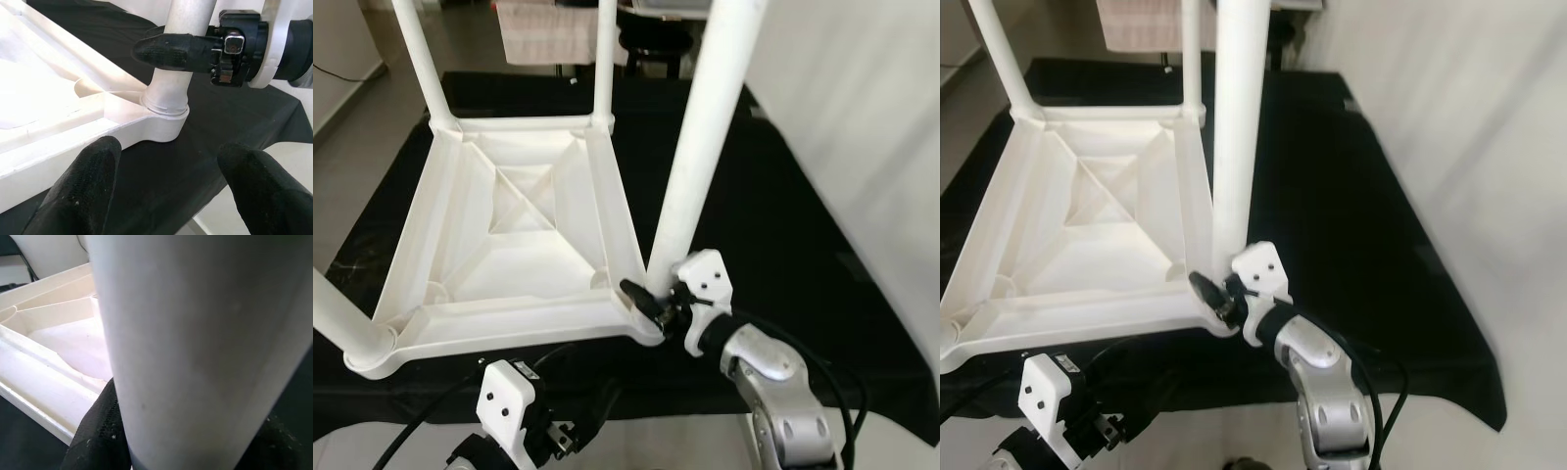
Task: Building children table
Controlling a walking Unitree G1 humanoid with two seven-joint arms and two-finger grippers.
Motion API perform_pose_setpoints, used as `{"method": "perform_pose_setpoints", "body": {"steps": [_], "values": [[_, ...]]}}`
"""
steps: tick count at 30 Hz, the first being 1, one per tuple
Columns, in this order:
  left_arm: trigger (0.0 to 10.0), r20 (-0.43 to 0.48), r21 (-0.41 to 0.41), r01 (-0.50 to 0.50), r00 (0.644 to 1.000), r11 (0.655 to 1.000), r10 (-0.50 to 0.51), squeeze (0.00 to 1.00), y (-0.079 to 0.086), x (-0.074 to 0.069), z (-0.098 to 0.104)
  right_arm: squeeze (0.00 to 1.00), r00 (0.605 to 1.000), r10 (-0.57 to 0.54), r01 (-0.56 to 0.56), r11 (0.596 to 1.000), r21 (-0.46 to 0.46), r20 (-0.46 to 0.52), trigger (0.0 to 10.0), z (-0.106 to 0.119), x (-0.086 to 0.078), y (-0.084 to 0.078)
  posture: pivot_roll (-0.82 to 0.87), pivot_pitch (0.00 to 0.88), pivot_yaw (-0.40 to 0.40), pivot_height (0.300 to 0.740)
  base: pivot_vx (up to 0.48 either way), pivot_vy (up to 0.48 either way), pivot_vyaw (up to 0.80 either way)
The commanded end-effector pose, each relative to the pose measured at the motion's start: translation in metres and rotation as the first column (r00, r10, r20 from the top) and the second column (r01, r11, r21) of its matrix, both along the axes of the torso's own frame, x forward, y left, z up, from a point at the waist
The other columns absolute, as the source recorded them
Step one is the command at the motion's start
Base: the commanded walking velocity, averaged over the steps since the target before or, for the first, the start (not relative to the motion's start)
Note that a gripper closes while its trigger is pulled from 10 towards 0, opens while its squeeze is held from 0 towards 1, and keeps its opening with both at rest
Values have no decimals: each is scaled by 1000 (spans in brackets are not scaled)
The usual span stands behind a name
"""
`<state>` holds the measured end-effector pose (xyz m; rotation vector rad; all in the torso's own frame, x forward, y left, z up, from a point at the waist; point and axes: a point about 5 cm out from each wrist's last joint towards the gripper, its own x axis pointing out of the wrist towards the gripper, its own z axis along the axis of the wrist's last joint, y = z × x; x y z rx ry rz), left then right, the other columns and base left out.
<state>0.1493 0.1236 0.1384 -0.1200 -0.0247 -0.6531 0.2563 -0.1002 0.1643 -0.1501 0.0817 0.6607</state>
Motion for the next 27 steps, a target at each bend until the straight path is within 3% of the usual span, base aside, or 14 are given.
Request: {"method": "perform_pose_setpoints", "body": {"steps": [1,6,7,9,10,12,14,15,17,19,21,24,25,27], "values": [[10000,-11,-1,-5,1000,1000,5,0,1,-1,-3,0,996,16,-21,998,-52,-90,10000,-16,-5,2,-175,137,-81,740,0,0,0],[10000,-11,-1,-7,1000,1000,7,0,1,-1,-3,0,995,43,-48,997,-53,-95,10000,-15,-7,5,-175,137,-81,740,0,0,0],[10000,-12,-2,-4,1000,1000,4,0,1,-1,-3,1000,981,165,-165,986,10,-106,10000,-10,-10,15,-173,133,-79,740,0,0,0],[10000,-12,-2,-4,1000,1000,4,0,1,-1,-3,1000,981,165,-165,986,10,-106,10000,-10,-10,15,-173,133,-79,740,0,0,0],[10000,-12,-5,1,1000,1000,-1,0,0,-1,-3,1000,940,331,-327,943,63,-83,10000,0,-14,26,-169,135,-84,740,0,0,0],[10000,-12,-5,1,1000,1000,-1,0,0,-1,-3,1000,940,331,-327,943,63,-83,10000,0,-14,26,-169,135,-84,740,0,0,0],[10000,-10,-12,5,1000,1000,-5,0,-3,-1,-2,0,786,618,-618,785,52,0,10000,17,-6,33,-145,145,-89,740,0,0,0],[10000,-8,-15,4,1000,1000,-4,0,-4,-2,-1,0,721,693,-693,720,25,8,10000,21,1,32,-143,147,-92,740,0,0,0],[10000,-8,-15,4,1000,1000,-4,0,-4,-2,-1,0,721,693,-693,720,25,8,10000,21,1,32,-143,147,-92,740,0,0,0],[10000,-7,-18,2,1000,1000,-2,0,-5,-2,-1,0,675,738,-738,675,-2,11,10000,23,9,31,-139,150,-92,740,0,0,0],[10000,-5,-25,2,1000,1000,-2,0,-6,-4,1,0,594,804,-804,593,-39,-9,10000,27,22,35,-129,167,-95,740,0,0,0],[10000,-5,-28,2,1000,1000,-3,0,-7,-5,2,0,576,817,-817,575,-46,-14,9216,29,27,38,-124,171,-97,740,0,0,0],[10000,-5,-31,4,1000,1000,-4,0,-9,-6,2,0,562,827,-827,560,-48,-18,0,31,33,42,-118,179,-102,740,0,0,0],[10000,-5,-34,6,1000,999,-6,0,-10,-6,3,0,547,837,-836,545,-58,-23,0,32,36,45,-116,182,-104,740,0,0,0]]}}
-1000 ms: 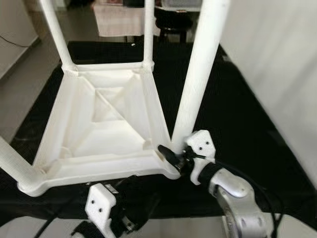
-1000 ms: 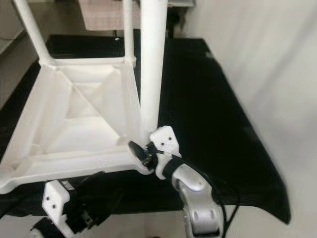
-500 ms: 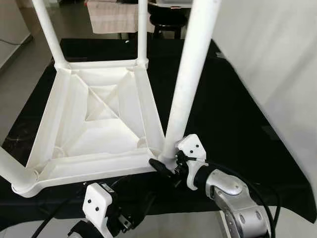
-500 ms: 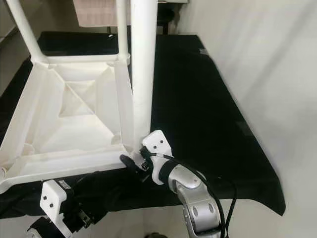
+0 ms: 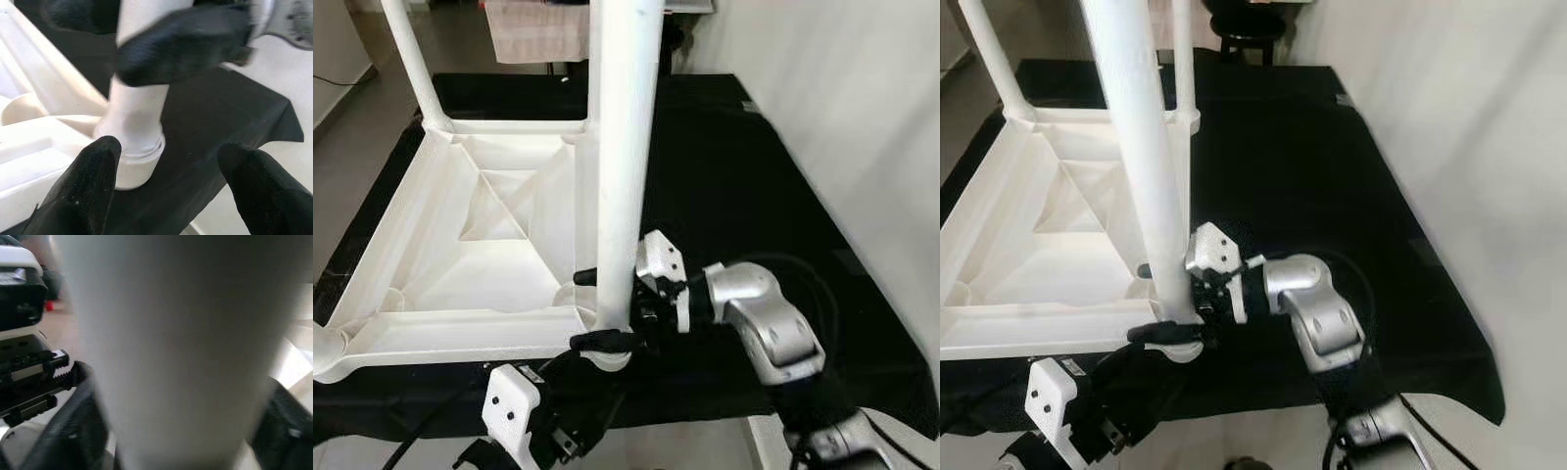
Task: Building children table
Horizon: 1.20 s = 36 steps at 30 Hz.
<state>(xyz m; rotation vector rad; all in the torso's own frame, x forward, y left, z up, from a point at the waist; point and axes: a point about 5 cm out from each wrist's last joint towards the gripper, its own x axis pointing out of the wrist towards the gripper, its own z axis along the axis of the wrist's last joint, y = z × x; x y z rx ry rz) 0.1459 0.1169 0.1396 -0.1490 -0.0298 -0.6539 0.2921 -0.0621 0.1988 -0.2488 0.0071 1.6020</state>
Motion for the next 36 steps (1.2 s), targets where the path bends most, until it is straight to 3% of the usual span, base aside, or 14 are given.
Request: {"method": "perform_pose_setpoints", "body": {"steps": [1,13,15,16,18,19,20,21,22,25,33,34,35,36], "values": [[10000,0,-7,5,1000,1000,-5,0,-4,-3,2,0,998,61,-61,998,-20,-5,0,-2,3,9,-115,183,-105,740,0,0,0],[10000,4,-19,4,1000,1000,-4,0,-8,-4,4,0,999,27,-26,999,-31,38,0,0,21,0,-123,192,-117,740,0,0,0],[10000,4,-22,2,1000,1000,-2,0,-8,-4,3,0,989,-142,142,990,0,47,0,-2,25,-12,-127,174,-138,740,0,0,0],[10000,5,-22,-2,1000,1000,2,0,-8,-3,2,0,796,-600,598,800,45,78,0,-8,39,-25,-132,173,-139,740,0,0,0],[10000,5,-22,-2,1000,1000,2,0,-8,-3,2,0,796,-600,598,800,45,78,0,-8,39,-25,-132,173,-139,740,0,0,0],[10000,5,-22,-6,1000,1000,6,0,-7,-3,2,0,517,-853,851,521,60,74,0,-16,39,-45,-139,170,-140,740,0,0,0],[10000,5,-22,-6,1000,1000,6,0,-7,-3,2,0,517,-853,851,521,60,74,0,-16,39,-45,-139,170,-140,740,0,0,0],[10000,8,-20,-12,1000,1000,12,0,-3,0,2,0,389,-920,921,389,-19,48,0,-41,-1,-55,-176,171,-111,740,0,0,0],[10000,8,-20,-12,1000,1000,12,0,-3,0,2,0,389,-920,921,389,-19,48,0,-41,-1,-55,-176,171,-111,740,0,0,0],[10000,9,-19,-13,1000,1000,14,0,-1,3,1,0,485,-875,873,483,-59,13,0,-52,-25,-46,-175,159,-101,740,0,0,0],[10000,13,-12,-17,1000,1000,18,0,2,9,0,0,538,-843,840,536,-79,7,0,-54,-17,-40,-174,160,-95,740,0,0,0],[10000,14,-9,-25,1000,1000,25,0,4,10,0,0,578,-816,813,575,-88,7,0,-54,-16,-36,-172,155,-90,740,0,0,0],[10000,16,-7,-31,999,999,31,0,5,10,0,0,609,-793,790,605,-99,12,10000,-53,-16,-30,-171,152,-89,740,0,0,0],[10000,16,-7,-31,999,999,31,0,5,10,0,0,609,-793,790,605,-99,12,10000,-53,-16,-30,-171,152,-89,740,0,0,0]]}}
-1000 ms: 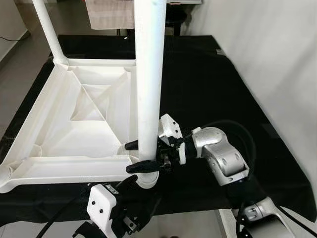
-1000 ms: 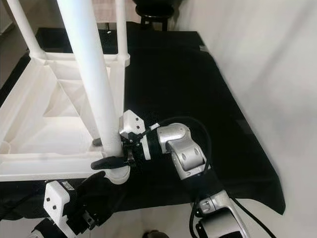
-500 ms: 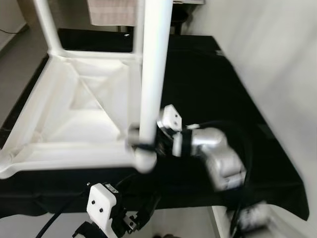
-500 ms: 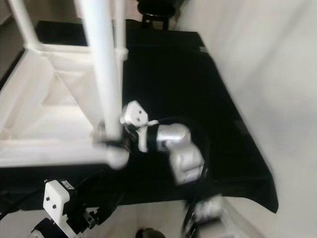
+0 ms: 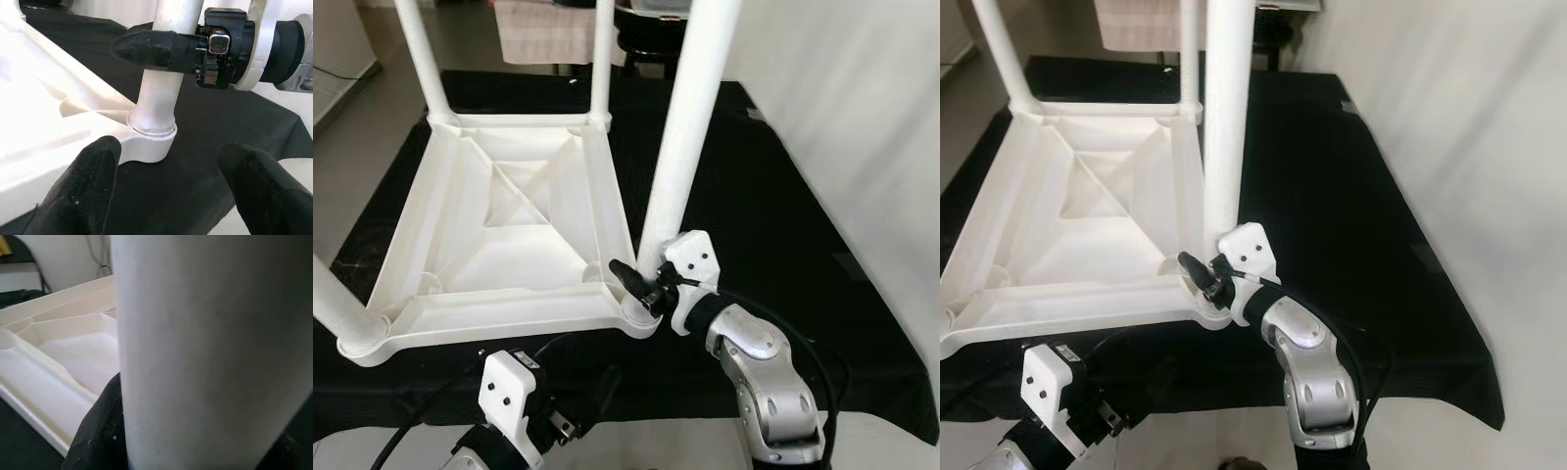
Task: Building children table
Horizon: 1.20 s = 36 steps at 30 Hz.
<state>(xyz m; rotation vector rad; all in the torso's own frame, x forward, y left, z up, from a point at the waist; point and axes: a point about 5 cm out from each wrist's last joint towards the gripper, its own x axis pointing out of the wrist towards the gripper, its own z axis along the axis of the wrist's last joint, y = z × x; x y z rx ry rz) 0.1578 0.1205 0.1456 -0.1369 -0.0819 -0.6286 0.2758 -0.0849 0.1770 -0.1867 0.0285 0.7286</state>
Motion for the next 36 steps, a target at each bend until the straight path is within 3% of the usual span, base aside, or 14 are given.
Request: {"method": "perform_pose_setpoints", "body": {"steps": [1,2,3,6,8,9,10,11,12,15,21,22,26,36], "values": [[10000,-34,0,-4,999,1000,4,0,2,-1,-6,463,991,30,-44,994,-101,-133,10000,-29,-1,1,-169,151,-87,740,0,0,0],[10000,-35,1,-3,999,1000,3,0,2,-1,-6,1000,986,73,-83,994,-66,-148,10000,-24,-4,8,-169,150,-86,740,0,0,0],[10000,-35,1,-3,999,1000,3,0,2,-1,-6,1000,986,73,-83,994,-66,-148,10000,-24,-4,8,-169,150,-86,740,0,0,0],[10000,-37,1,4,999,1000,-4,0,3,0,-6,1000,954,264,-263,964,27,-145,10000,-8,-14,25,-167,151,-86,740,0,0,0],[10000,-38,-1,7,999,1000,-7,0,2,0,-6,1000,911,403,-399,915,56,-89,10000,6,-12,28,-159,154,-87,740,0,0,0],[10000,-38,-1,7,999,1000,-7,0,2,0,-6,1000,911,403,-399,915,56,-89,10000,6,-12,28,-159,154,-87,740,0,0,0],[10000,-38,-2,9,999,1000,-9,0,2,-1,-6,984,890,452,-449,892,52,-68,10000,10,-9,28,-154,155,-88,740,0,0,0],[10000,-38,-3,10,999,1000,-10,0,1,-1,-6,31,865,500,-498,866,42,-47,10000,14,-6,28,-150,157,-88,740,0,0,0],[10000,-38,-3,10,999,1000,-10,0,1,-1,-6,31,865,500,-498,866,42,-47,10000,14,-6,28,-150,157,-88,740,0,0,0],[10000,-38,-5,10,999,1000,-11,0,0,-2,-5,0,795,606,-606,795,-2,-24,10000,21,2,26,-135,162,-93,740,0,0,0],[10000,-40,-8,12,999,1000,-12,0,-1,-4,-4,0,723,690,-689,718,-102,-28,10000,25,15,28,-119,171,-98,740,0,0,0],[10000,-41,-8,12,999,1000,-12,0,-2,-5,-4,0,699,714,-713,693,-112,-36,0,26,17,29,-118,174,-99,740,0,0,0],[10000,-42,-11,12,999,1000,-12,0,-3,-5,-3,0,651,757,-756,638,-145,-59,0,25,24,29,-111,179,-105,740,0,0,0],[10000,-43,-14,10,999,1000,-11,0,-4,-6,-3,0,647,758,-759,631,-159,-83,0,19,31,18,-116,183,-108,740,0,0,0]]}}
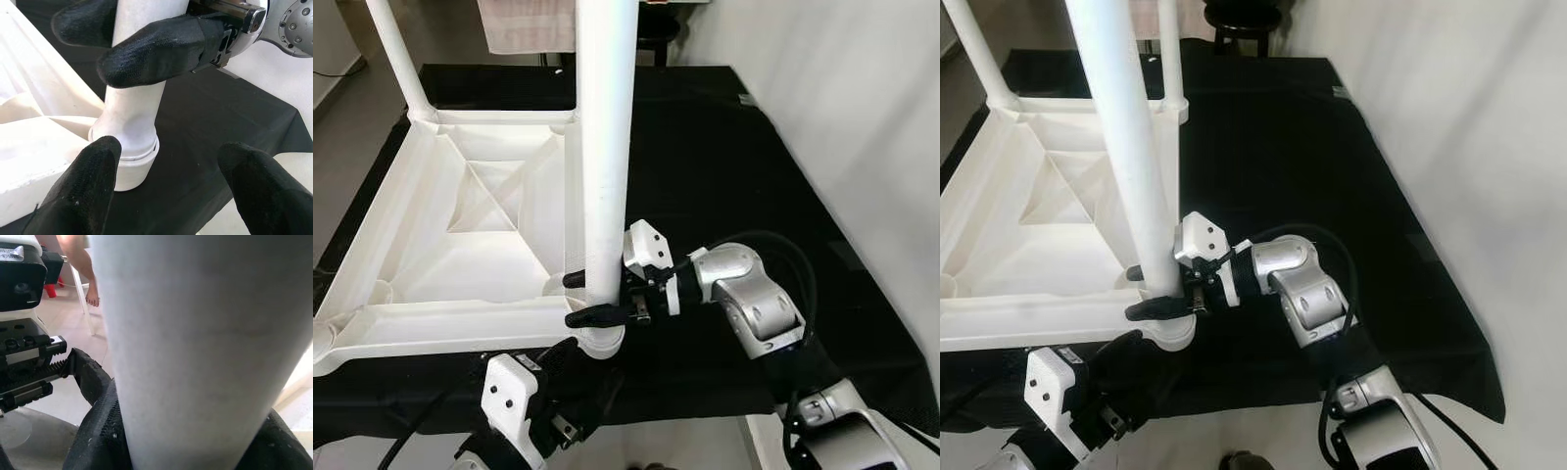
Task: Building children table
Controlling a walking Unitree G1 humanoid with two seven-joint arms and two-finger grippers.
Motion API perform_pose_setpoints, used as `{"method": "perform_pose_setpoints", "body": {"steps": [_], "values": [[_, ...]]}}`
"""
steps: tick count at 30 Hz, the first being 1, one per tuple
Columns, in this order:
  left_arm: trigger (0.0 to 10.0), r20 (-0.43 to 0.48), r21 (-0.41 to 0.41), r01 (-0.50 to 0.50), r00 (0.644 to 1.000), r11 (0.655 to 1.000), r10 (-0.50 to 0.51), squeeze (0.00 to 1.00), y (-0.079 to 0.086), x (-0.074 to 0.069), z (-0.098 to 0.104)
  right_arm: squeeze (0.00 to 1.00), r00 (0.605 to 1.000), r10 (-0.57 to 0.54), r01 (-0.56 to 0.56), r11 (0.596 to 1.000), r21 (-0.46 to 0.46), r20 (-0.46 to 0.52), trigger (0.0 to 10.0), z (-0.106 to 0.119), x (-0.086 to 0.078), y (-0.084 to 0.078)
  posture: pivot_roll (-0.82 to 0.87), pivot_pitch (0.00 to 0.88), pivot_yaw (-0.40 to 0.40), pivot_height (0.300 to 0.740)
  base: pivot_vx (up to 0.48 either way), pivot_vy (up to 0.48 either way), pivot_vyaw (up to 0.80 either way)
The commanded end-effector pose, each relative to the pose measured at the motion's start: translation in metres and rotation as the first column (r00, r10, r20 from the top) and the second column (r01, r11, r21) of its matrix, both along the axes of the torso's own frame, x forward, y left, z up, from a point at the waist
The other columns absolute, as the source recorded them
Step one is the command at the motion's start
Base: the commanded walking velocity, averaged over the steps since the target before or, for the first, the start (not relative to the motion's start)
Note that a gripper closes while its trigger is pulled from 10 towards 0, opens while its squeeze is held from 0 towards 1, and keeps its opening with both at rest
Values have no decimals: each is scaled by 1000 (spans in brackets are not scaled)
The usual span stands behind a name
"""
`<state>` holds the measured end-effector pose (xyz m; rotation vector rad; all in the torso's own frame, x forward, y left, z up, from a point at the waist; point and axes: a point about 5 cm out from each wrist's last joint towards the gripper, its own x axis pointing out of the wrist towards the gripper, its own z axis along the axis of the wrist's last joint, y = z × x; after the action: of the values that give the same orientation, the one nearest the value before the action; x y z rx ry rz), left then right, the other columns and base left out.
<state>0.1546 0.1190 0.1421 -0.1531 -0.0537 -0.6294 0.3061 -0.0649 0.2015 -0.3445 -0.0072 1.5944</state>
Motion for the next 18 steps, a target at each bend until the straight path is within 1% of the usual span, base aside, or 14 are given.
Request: {"method": "perform_pose_setpoints", "body": {"steps": [1,5,6,7,8,9,10,11,12,13,14,15,16,18], "values": [[10000,-12,-8,8,1000,1000,-8,0,-2,-3,1,0,1000,-13,13,999,-47,1,0,-7,1,-6,-121,183,-107,740,0,0,0],[10000,-12,-10,10,1000,1000,-10,0,-2,-2,1,0,995,-100,99,994,-46,-25,0,-13,1,-24,-134,185,-107,740,0,0,0],[10000,-12,-10,10,1000,1000,-10,0,-2,-2,1,0,995,-100,99,994,-46,-25,0,-13,1,-24,-134,185,-107,740,0,0,0],[10000,-12,-10,9,1000,1000,-9,0,-2,-2,1,0,990,-137,136,990,-41,-33,0,-14,1,-30,-143,186,-108,740,0,0,0],[10000,-11,-10,9,1000,1000,-9,0,-1,-2,1,0,968,-246,245,969,-29,-46,0,-16,3,-38,-151,187,-110,740,0,0,0],[10000,-11,-9,7,1000,1000,-7,0,0,-2,0,0,762,-647,647,762,14,-7,0,-23,15,-46,-163,182,-112,740,0,0,0],[10000,-11,-9,7,1000,1000,-7,0,0,-2,0,0,762,-647,647,762,14,-7,0,-23,15,-46,-163,182,-112,740,0,0,0],[10000,-10,-9,7,1000,1000,-8,0,1,-1,0,0,621,-783,782,622,-33,-39,0,-46,-8,-46,-158,174,-107,740,0,0,0],[10000,-9,-8,9,1000,1000,-10,0,1,0,0,0,480,-877,875,481,-51,-39,0,-57,-30,-50,-155,177,-101,740,0,0,0],[10000,-9,-8,9,1000,1000,-10,0,1,0,0,0,480,-877,875,481,-51,-39,0,-57,-30,-50,-155,177,-101,740,0,0,0],[10000,-10,-5,11,1000,1000,-11,0,2,2,-1,0,463,-885,883,465,-67,-40,0,-62,-45,-45,-171,177,-93,740,0,0,0],[10000,-11,-3,14,1000,1000,-14,0,3,3,-2,0,489,-871,868,492,-66,-53,0,-61,-48,-42,-178,158,-85,740,0,0,0],[10000,-14,-2,15,1000,1000,-15,0,4,4,-3,0,492,-868,866,496,-61,-66,0,-57,-39,-42,-177,158,-84,740,0,0,0],[10000,-14,-2,15,1000,1000,-15,0,5,5,-3,0,488,-870,868,492,-60,-71,0,-56,-36,-43,-177,158,-84,740,0,0,0]]}}
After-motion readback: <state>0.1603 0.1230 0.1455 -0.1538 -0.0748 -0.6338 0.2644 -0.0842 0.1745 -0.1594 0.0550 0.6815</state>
